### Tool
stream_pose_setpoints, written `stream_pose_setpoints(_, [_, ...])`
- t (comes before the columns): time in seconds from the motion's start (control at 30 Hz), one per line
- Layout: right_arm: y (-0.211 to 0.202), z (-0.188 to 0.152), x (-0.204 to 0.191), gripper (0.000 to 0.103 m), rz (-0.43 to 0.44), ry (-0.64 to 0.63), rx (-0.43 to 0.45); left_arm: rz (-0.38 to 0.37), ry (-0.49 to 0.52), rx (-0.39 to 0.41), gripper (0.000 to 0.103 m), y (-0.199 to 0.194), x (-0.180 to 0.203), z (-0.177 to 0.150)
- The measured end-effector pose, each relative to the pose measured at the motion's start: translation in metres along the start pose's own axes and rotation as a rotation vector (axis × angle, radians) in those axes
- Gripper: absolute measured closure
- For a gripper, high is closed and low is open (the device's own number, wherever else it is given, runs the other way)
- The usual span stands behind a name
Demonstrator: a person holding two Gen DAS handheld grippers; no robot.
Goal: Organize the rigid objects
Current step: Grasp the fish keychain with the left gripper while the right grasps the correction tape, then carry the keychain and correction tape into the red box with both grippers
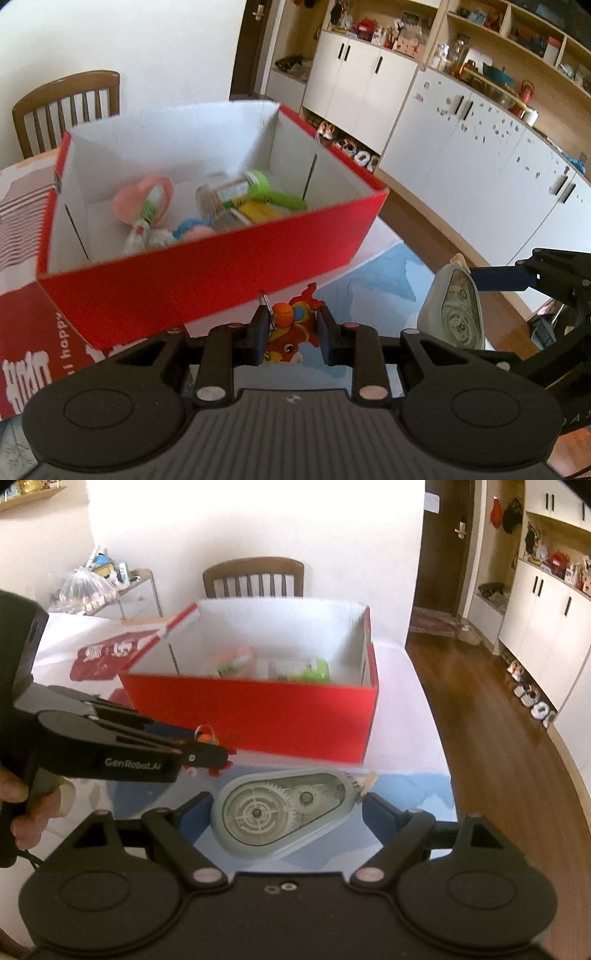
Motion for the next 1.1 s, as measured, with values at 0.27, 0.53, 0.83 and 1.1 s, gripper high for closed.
stream_pose_setpoints(0.27, [-0.007,0.038,0.001,0.016,-0.007,-0.047,0.071,0.000,0.010,0.080,0.076,-0.024,0.005,0.033])
stream_pose_setpoints(0.53, [-0.004,0.077,-0.001,0.016,-0.017,-0.085,0.145,0.046,0.046,0.159,0.076,-0.044,-0.002,0.070])
stream_pose_setpoints(0.83, [0.013,0.109,-0.012,0.016,-0.007,-0.119,0.179,0.101,0.050,0.182,0.076,-0.051,-0.024,0.092])
stream_pose_setpoints(1.1, [0.048,0.125,-0.017,0.016,-0.012,-0.114,0.134,0.157,0.022,0.159,0.076,-0.044,-0.062,0.111])
Point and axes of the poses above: each gripper's, at about its wrist camera, not at the fingertips, and y roughly the way its jaws point, x to its right, z to its top, the point moved 3 cm from there along y, roughly the way its jaws point, and after that the axes turned 15 degrees about -z, right-handed, at the moved point
